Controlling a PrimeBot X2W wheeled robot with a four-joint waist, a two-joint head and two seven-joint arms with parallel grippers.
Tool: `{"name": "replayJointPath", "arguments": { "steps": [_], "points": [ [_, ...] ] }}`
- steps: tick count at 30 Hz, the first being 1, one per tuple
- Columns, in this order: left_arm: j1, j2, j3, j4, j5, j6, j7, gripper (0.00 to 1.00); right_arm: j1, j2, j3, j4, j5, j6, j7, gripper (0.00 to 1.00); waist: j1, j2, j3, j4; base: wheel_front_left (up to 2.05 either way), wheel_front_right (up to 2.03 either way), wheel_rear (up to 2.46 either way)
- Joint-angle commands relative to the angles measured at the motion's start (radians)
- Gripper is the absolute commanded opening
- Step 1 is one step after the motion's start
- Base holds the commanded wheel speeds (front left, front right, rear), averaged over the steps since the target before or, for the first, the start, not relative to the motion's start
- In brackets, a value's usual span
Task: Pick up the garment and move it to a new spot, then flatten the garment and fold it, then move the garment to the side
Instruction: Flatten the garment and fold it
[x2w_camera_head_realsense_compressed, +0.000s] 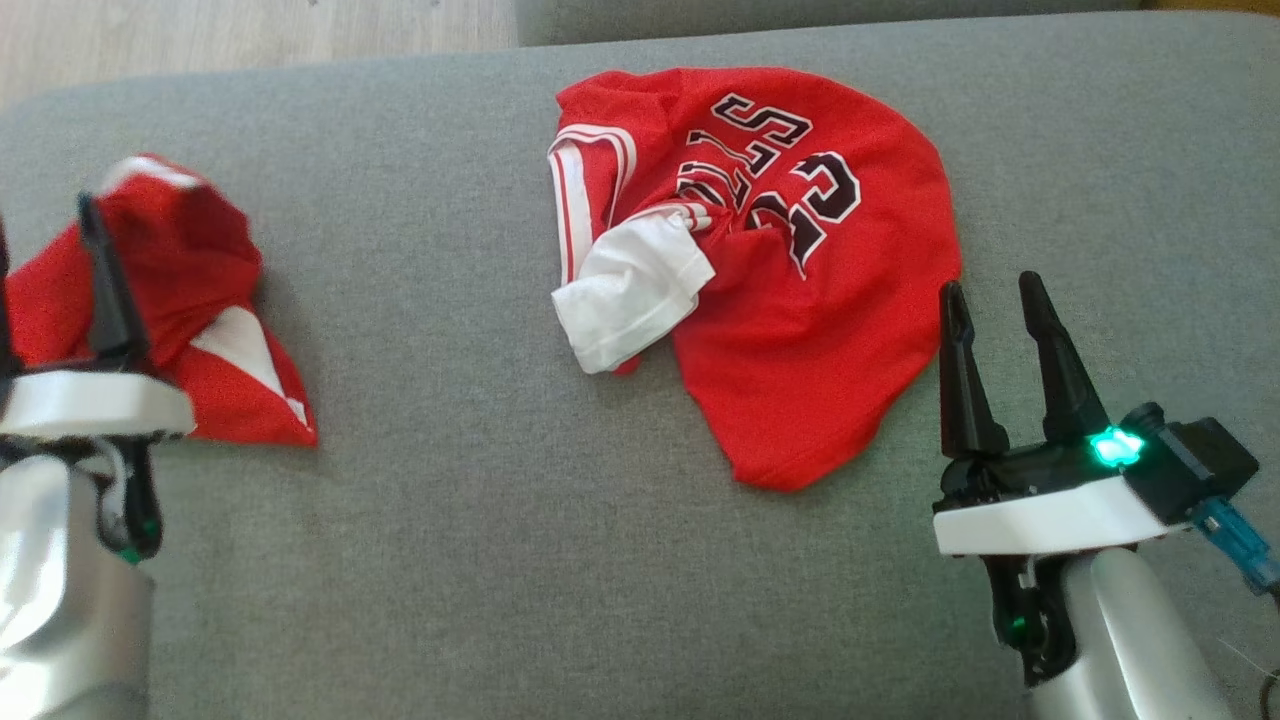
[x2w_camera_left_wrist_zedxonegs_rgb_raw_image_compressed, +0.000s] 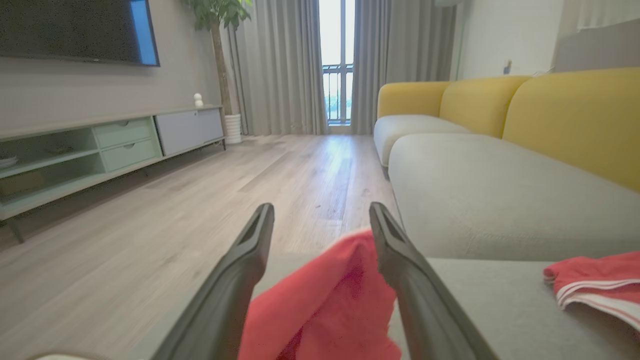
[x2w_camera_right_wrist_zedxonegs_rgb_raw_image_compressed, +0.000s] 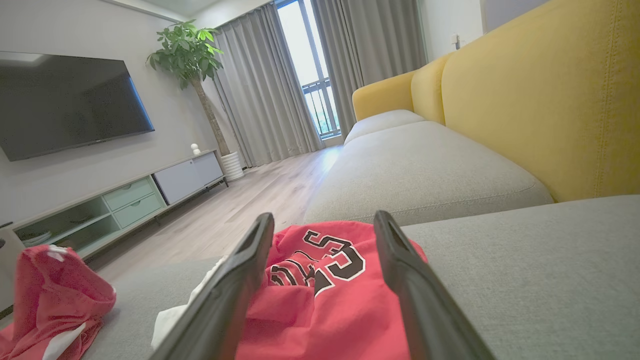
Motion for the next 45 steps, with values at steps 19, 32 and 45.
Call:
{"name": "replayJointPath", "arguments": {
  "steps": [19, 32, 45],
  "points": [
    [0.225, -0.181, -0.067, -0.307, 0.115, -0.014, -0.005, 1.00, 0.023, -0.003, -0.002, -0.031, -0.005, -0.001, -0.006, 1.00, 0.0000, 0.0000, -0.084, 0.009, 0.00, 0.00, 0.00],
    [0.248, -0.230, -0.103, -0.281, 0.149, -0.039, -0.005, 1.00, 0.023, -0.003, 0.022, -0.033, 0.016, -0.001, -0.006, 1.00, 0.0000, 0.0000, -0.095, 0.001, 0.00, 0.00, 0.00],
    [0.091, -0.267, -0.285, -0.101, 0.141, -0.088, 0.135, 1.00, -0.003, -0.003, 0.035, -0.047, 0.020, -0.001, -0.006, 1.00, 0.0000, 0.0000, 0.004, -0.087, 0.00, 0.00, 0.00]
  ]
}}
